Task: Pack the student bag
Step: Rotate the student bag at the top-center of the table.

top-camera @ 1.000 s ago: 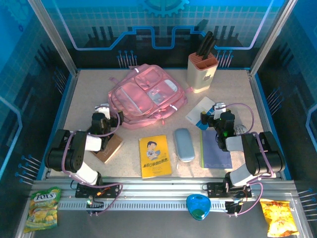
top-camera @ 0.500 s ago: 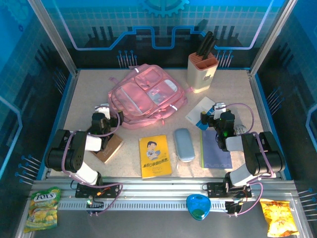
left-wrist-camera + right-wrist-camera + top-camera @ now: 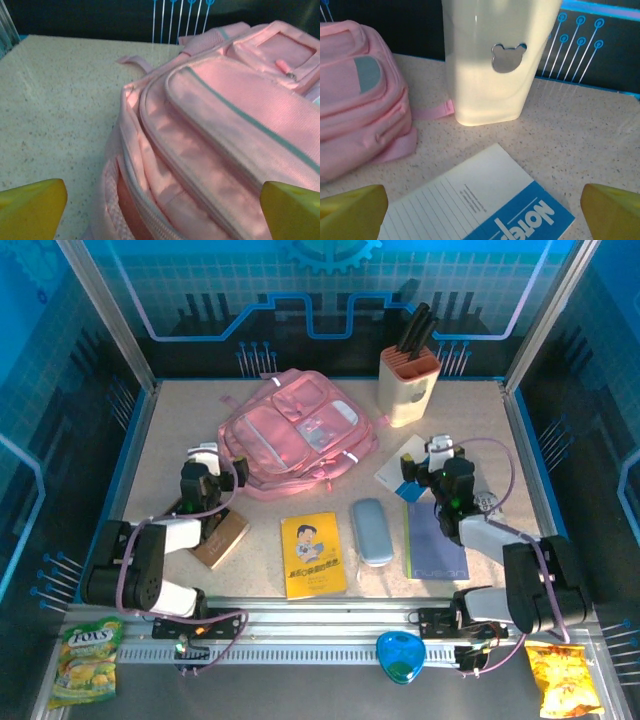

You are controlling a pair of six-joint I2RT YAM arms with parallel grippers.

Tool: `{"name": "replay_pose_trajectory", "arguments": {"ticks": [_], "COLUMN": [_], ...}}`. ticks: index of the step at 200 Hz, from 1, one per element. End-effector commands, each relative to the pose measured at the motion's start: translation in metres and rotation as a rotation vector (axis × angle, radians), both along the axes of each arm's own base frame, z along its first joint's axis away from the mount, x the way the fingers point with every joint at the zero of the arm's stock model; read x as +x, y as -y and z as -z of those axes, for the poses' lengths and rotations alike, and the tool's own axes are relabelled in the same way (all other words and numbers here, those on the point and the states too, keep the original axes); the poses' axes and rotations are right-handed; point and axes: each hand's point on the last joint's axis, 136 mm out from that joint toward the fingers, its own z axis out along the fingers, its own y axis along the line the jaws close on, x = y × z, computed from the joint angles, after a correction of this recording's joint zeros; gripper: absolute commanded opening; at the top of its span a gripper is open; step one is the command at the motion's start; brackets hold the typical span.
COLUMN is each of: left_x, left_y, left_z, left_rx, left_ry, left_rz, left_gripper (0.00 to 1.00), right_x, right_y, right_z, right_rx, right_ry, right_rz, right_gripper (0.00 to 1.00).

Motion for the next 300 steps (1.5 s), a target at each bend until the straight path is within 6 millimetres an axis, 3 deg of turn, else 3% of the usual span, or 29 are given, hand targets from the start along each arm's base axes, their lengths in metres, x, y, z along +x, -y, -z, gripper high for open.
{"name": "replay_pose_trajectory", "arguments": {"ticks": [1, 30, 40, 74, 92, 118, 161, 218, 250, 279, 300], "left_x": [0.000, -0.005, -0.005, -0.008, -0.013, -0.021, -0.042, -0.056, -0.046, -0.034, -0.021], "left_y": [-0.001, -0.001, 0.002, 0.037, 0.051, 0.073, 0.110, 0.140, 0.148, 0.148, 0.149], "left_z": [-0.017, -0.041, -0.048, -0.061, -0.062, -0.059, -0.033, 0.010, 0.021, 0.034, 0.038], "left_rx": [0.067, -0.101, -0.178, -0.389, -0.452, -0.499, -0.544, -0.649, -0.681, -0.671, -0.663], "left_ry": [-0.024, -0.061, -0.079, -0.161, -0.211, -0.281, -0.429, -0.554, -0.584, -0.591, -0.587], "left_rz": [-0.046, -0.148, -0.158, -0.040, 0.012, 0.090, 0.157, 0.166, 0.166, 0.136, 0.125], "left_gripper": [0.99, 0.99, 0.99, 0.99, 0.99, 0.99, 0.99, 0.98, 0.97, 0.96, 0.96], "right_x": [-0.005, -0.011, -0.005, 0.000, 0.005, 0.016, 0.024, 0.038, 0.045, 0.048, 0.042], "right_y": [-0.007, -0.046, -0.066, -0.130, -0.153, -0.177, -0.177, -0.186, -0.191, -0.189, -0.180], "right_z": [0.007, 0.021, 0.016, 0.022, 0.031, 0.045, 0.079, 0.100, 0.110, 0.111, 0.107], "right_rx": [0.107, 0.335, 0.419, 0.576, 0.657, 0.774, 0.849, 0.879, 0.880, 0.873, 0.860], "right_ry": [-0.214, -0.513, -0.560, -0.714, -0.773, -0.825, -0.853, -0.876, -0.888, -0.877, -0.850], "right_rz": [0.042, -0.022, -0.065, -0.136, -0.109, -0.067, 0.116, 0.162, 0.161, 0.157, 0.169], "right_gripper": [1.00, 1.00, 1.00, 1.00, 1.00, 0.83, 0.68, 0.58, 0.45, 0.20, 0.08]}}
